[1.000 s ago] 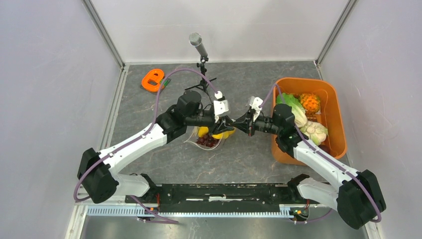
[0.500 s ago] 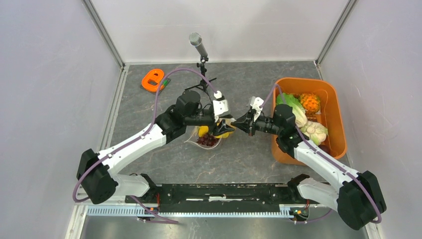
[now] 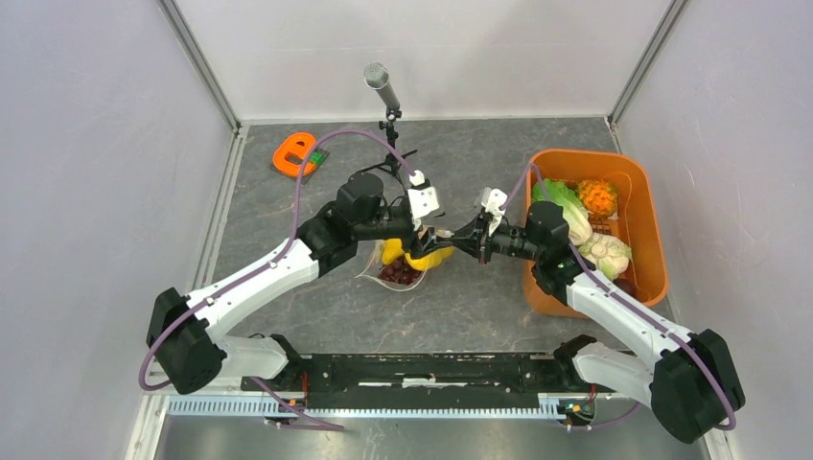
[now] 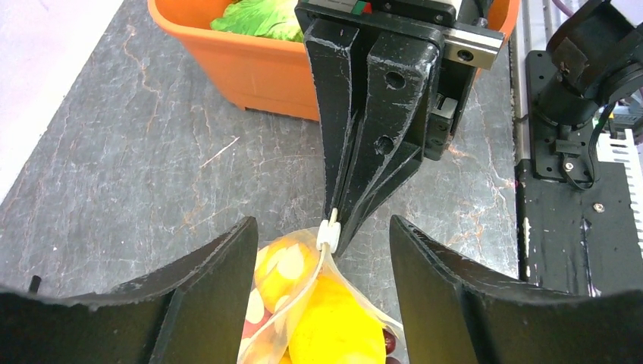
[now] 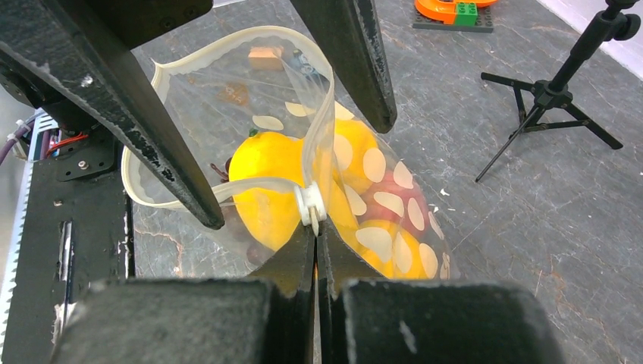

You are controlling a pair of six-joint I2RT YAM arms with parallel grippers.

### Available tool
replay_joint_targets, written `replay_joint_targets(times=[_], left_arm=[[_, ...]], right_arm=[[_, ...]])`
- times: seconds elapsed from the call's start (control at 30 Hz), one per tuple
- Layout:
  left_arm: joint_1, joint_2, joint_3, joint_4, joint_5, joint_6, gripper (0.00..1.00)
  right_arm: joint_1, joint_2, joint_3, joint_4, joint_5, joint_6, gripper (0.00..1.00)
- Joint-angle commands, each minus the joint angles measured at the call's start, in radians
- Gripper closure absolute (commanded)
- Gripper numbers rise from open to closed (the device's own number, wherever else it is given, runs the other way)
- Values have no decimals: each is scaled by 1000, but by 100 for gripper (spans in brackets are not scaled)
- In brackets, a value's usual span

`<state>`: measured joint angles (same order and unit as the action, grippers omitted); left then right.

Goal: Place the food in the zip-top bag and seal the zipper
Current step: Zip the zipper food storage bag at the center of the board.

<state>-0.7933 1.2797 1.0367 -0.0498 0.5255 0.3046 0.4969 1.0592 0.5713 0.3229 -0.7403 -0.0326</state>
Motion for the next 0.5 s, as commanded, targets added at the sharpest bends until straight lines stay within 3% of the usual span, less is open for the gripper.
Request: replay_joint_targets(times=[0.0, 0.1, 0.3, 0.47], left_arm=[[5, -7, 22, -3, 3, 65, 27], [12, 9, 40, -34, 31, 81, 29], [17, 51, 99, -153, 91, 112, 42], [17, 72, 111, -146, 125, 105, 55]], right_arm=[[5, -26, 12, 12, -7, -18, 100], [9, -30, 7, 7, -5, -16, 100], [17, -38, 1, 2, 4, -26, 100], [25, -39, -4, 1, 7, -30, 100]])
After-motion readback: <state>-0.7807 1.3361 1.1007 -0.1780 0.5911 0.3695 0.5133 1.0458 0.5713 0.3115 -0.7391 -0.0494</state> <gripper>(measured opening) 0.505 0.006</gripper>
